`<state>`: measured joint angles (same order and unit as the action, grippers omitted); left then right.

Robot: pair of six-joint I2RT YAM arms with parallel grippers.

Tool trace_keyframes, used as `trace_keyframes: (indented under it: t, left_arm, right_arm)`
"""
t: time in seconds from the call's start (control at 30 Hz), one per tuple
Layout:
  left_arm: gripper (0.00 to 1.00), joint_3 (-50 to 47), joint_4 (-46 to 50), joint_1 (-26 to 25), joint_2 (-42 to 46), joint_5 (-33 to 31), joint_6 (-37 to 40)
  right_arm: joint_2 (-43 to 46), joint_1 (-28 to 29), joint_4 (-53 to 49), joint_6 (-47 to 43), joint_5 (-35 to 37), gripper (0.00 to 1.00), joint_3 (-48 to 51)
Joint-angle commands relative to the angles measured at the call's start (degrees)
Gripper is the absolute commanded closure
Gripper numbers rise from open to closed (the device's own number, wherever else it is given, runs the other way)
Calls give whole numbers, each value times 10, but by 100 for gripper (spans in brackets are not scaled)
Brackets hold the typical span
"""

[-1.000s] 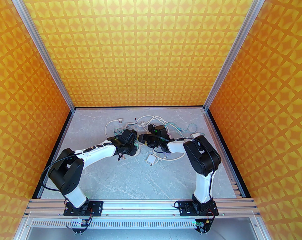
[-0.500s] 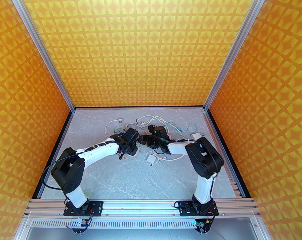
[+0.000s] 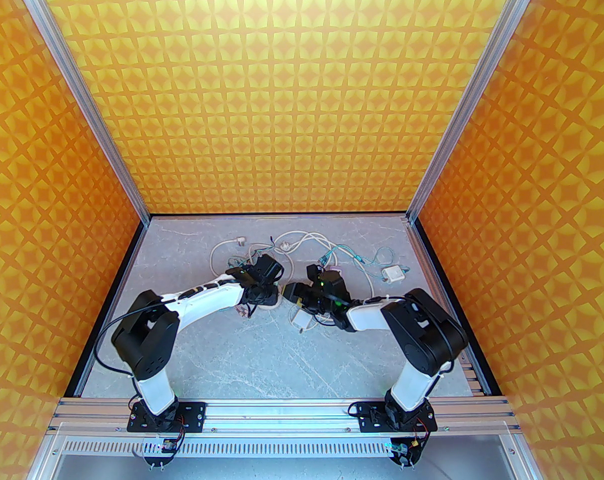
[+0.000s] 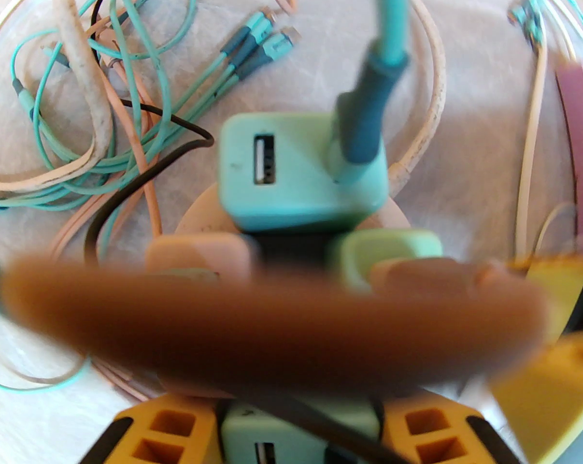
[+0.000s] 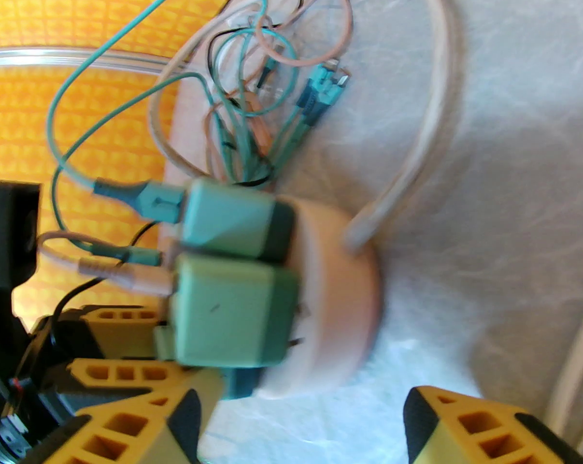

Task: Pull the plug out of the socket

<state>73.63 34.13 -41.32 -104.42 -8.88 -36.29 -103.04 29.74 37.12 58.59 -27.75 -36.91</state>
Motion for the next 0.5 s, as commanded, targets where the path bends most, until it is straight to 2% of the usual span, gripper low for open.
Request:
trace_keyframes:
  t: [0.0,0.03,0.17,0.27,0.47]
  left_arm:
    - [79,25,7,-2,-26,-5,-68]
    - [79,31,9,-2,-30,-5,-70]
    - [79,41,14,-3,-33,-5,-66]
    - [79,43,15,-3,-34,-6,-66]
    - [78,57,15,-3,-41,-6,-69]
  right_arm:
    - [-37,26,100,95,1,43,6]
    - [-44,33,108,109,7,45,5]
    - [-51,38,110,129,34,66,12]
    - [-45,40,74,129,55,68,15]
    - [-64,44,34,143,54,68,-6]
